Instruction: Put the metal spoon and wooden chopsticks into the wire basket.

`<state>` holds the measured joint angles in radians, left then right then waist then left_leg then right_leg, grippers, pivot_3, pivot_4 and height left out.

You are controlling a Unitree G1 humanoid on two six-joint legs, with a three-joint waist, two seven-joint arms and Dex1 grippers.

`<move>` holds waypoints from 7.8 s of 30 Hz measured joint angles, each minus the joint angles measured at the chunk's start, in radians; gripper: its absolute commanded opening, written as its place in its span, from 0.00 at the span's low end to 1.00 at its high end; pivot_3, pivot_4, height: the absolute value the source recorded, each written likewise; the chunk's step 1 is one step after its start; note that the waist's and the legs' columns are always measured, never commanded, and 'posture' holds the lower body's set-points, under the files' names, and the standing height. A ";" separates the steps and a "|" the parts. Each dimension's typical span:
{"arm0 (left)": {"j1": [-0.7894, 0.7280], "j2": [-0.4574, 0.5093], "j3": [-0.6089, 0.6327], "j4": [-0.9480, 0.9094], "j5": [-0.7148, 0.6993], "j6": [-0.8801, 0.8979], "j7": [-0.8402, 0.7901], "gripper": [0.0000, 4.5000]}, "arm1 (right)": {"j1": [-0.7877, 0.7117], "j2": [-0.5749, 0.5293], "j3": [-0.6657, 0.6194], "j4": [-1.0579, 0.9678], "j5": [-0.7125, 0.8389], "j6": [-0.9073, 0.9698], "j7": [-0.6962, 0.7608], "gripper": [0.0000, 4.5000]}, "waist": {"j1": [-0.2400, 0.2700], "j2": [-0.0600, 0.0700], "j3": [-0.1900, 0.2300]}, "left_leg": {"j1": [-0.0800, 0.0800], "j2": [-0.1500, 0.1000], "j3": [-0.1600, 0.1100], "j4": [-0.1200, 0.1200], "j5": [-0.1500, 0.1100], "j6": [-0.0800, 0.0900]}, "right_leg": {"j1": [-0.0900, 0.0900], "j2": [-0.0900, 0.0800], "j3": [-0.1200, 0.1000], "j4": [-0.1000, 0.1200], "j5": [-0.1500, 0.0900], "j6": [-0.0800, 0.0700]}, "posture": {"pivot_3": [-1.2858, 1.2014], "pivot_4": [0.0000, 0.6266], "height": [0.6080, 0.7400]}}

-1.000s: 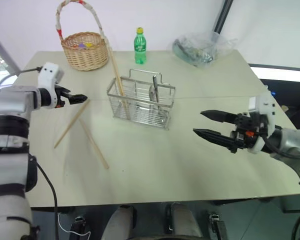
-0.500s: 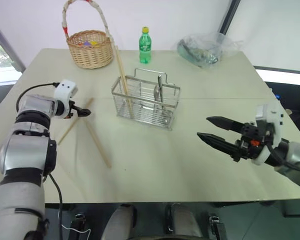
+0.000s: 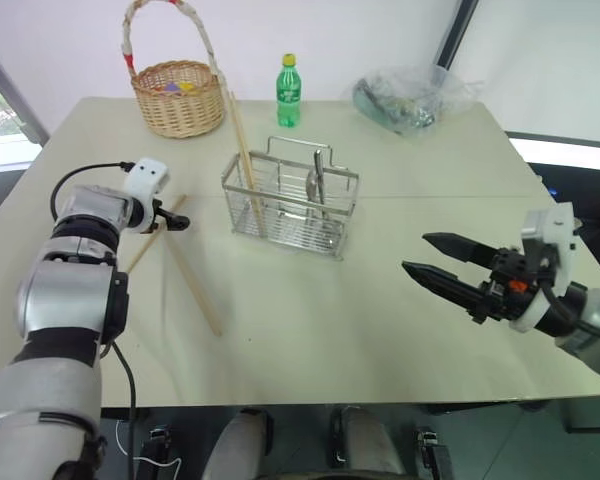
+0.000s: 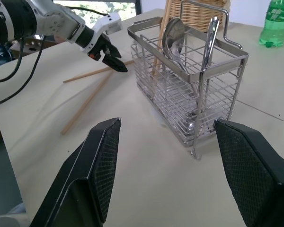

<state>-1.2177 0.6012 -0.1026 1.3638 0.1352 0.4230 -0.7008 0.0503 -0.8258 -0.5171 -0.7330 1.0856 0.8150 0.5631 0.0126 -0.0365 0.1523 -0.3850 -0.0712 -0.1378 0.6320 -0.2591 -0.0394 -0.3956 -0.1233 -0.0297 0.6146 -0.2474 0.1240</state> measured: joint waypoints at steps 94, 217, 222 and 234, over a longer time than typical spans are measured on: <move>0.293 -0.349 0.282 -1.078 -0.517 -0.075 0.271 0.99 | 0.057 0.033 0.015 -0.017 0.061 -0.105 -0.201 0.73 | 0.000 0.001 -0.003 | 0.008 -0.001 0.001 0.001 0.000 0.000 | 0.007 0.000 0.002 0.000 0.001 0.001 | 0.52 0.24 0.50; 0.028 -0.353 0.306 -0.868 -0.524 -0.048 0.261 0.45 | 0.023 0.022 -0.011 -0.021 0.034 -0.135 -0.162 0.73 | 0.025 0.002 -0.005 | 0.004 -0.001 0.002 0.001 0.000 0.000 | 0.005 -0.001 0.002 -0.001 0.000 0.003 | 0.52 0.24 0.50; 0.097 -0.365 0.303 -0.914 -0.539 0.004 0.262 0.99 | 0.014 0.020 -0.008 -0.015 0.028 -0.136 -0.154 0.73 | 0.024 0.002 -0.005 | 0.003 -0.001 0.002 0.001 0.000 0.000 | 0.004 -0.001 0.002 -0.001 0.000 0.003 | 0.52 0.24 0.50; 0.143 0.002 0.254 -1.003 -0.504 0.010 -0.012 0.99 | -0.084 -0.038 0.044 0.129 -0.080 -0.149 -0.001 0.73 | 0.000 0.004 -0.004 | 0.005 -0.001 0.003 0.000 0.000 0.000 | 0.004 0.001 0.002 -0.001 -0.001 0.002 | 0.52 0.24 0.50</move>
<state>-1.0745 0.6030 0.1517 0.3605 -0.3690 0.4325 -0.7124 -0.0338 -0.8642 -0.4727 -0.6038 1.0054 0.6662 0.5619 0.0128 -0.0320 0.1479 -0.3805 -0.0721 -0.1346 0.6316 -0.2590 -0.0396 -0.3916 -0.1222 -0.0279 0.6138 -0.2480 0.1259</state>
